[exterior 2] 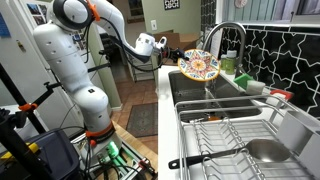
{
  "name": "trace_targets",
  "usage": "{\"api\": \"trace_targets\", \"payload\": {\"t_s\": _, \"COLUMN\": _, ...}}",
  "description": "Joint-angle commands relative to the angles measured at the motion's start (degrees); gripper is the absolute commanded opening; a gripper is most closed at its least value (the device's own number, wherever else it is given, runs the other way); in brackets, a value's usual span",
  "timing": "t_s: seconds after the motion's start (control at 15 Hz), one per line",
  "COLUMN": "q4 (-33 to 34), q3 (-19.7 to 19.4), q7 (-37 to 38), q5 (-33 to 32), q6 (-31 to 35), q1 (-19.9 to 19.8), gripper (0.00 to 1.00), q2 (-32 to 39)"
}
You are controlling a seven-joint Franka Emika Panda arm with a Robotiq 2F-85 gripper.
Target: Rinse the orange plate under the faucet then place it on the plate rack
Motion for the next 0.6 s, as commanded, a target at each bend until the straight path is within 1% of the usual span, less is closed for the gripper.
{"api": "trace_targets", "payload": {"t_s": 0.0, "q4": -0.3, "q3": -0.1, "q7": -2.7, "q5": 3.2, "q6": -3.5, "q1": 0.1, "gripper": 0.03, "q2": -0.2}}
{"api": "trace_targets", "payload": {"t_s": 0.27, "q4": -1.1, "q3": -0.1, "q7": -8.5, "q5": 7.2, "q6": -3.6, "q1": 0.2, "gripper": 0.03, "q2": -0.8}}
{"api": "trace_targets", "payload": {"t_s": 0.4, "q4": -1.6, "q3": -0.1, "q7": -12.7, "q5": 9.3, "q6": -3.1, "q1": 0.2, "gripper": 0.03, "q2": -1.7}}
{"api": "trace_targets", "payload": {"t_s": 0.53, "q4": -2.4, "q3": -0.4, "q7": -18.1, "q5": 12.1, "q6": -1.1, "q1": 0.3, "gripper": 0.03, "q2": -3.0}}
